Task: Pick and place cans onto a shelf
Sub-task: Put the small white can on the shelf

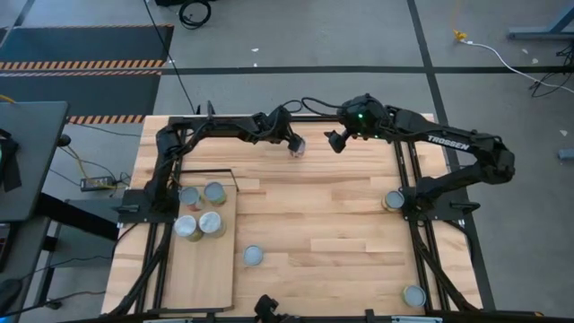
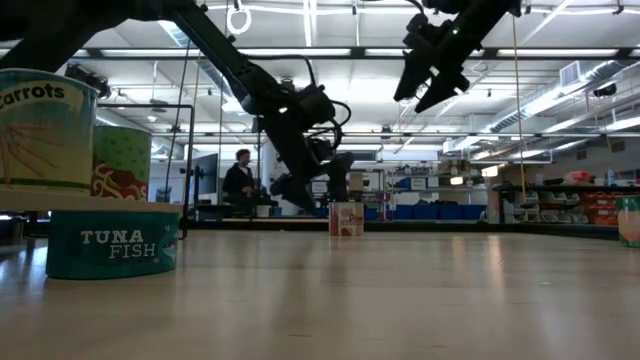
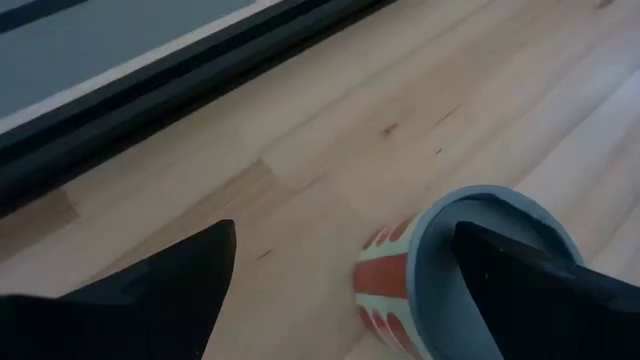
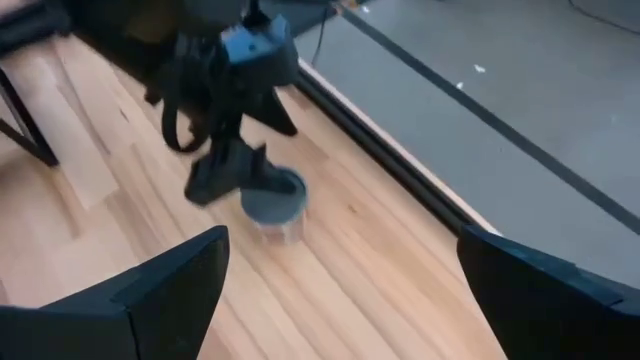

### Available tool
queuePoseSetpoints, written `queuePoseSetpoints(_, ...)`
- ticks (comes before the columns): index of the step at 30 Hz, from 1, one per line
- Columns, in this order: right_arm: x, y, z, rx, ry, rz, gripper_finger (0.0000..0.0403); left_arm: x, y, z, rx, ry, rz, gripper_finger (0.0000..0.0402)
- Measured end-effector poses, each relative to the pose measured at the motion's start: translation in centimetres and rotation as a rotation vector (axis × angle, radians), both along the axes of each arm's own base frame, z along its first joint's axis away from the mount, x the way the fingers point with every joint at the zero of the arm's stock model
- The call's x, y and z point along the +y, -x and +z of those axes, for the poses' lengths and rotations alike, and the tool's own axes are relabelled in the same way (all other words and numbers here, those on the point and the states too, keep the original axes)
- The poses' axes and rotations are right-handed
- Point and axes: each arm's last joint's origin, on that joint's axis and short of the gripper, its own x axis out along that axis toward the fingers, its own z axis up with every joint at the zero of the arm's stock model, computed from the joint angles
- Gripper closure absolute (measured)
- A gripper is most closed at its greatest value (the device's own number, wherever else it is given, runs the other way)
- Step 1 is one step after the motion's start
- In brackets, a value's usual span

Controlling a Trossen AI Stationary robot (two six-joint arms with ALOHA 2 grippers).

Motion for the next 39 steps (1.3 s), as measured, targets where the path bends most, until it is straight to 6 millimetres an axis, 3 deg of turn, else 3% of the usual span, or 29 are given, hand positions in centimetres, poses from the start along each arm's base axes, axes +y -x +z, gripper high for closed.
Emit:
queuePoseSetpoints(4, -0.2, -0.4, 0.4, -0.057, 0.013, 0.021, 0.0004, -0.2, -0.1, 0.1, 0.014, -0.019, 0.009, 0.0030)
queuePoseSetpoints(7, -0.1, -0.4, 0.8, -0.064, 0.036, 0.077, 0.0005, -0.6, -0.2, 0.0, 0.030, -0.033, -0.015, 0.0061)
queuePoseSetpoints(13, 0.7, 1.0, 4.6, -0.125, 0.104, 0.147, 0.0012, -1.4, -0.3, -0.1, 0.088, -0.052, -0.007, 0.0169)
queuePoseSetpoints(19, 2.0, 3.8, 8.7, -0.196, 0.139, 0.205, 0.0019, -0.4, 0.6, -0.2, 0.111, -0.011, 0.021, 0.0278)
queuePoseSetpoints(25, 3.4, 6.3, 10.2, -0.238, 0.133, 0.255, 0.0023, 0.9, 1.9, -0.2, 0.120, 0.068, -0.004, 0.0381)
queuePoseSetpoints(33, 4.1, 7.8, 10.3, -0.187, 0.155, 0.286, 0.0024, 1.2, 4.3, 2.7, 0.183, 0.070, -0.023, 0.0393)
queuePoseSetpoints(39, 3.6, 6.8, 10.2, -0.184, 0.195, 0.307, 0.0024, -1.2, 5.0, 8.7, 0.040, 0.045, -0.028, 0.0395)
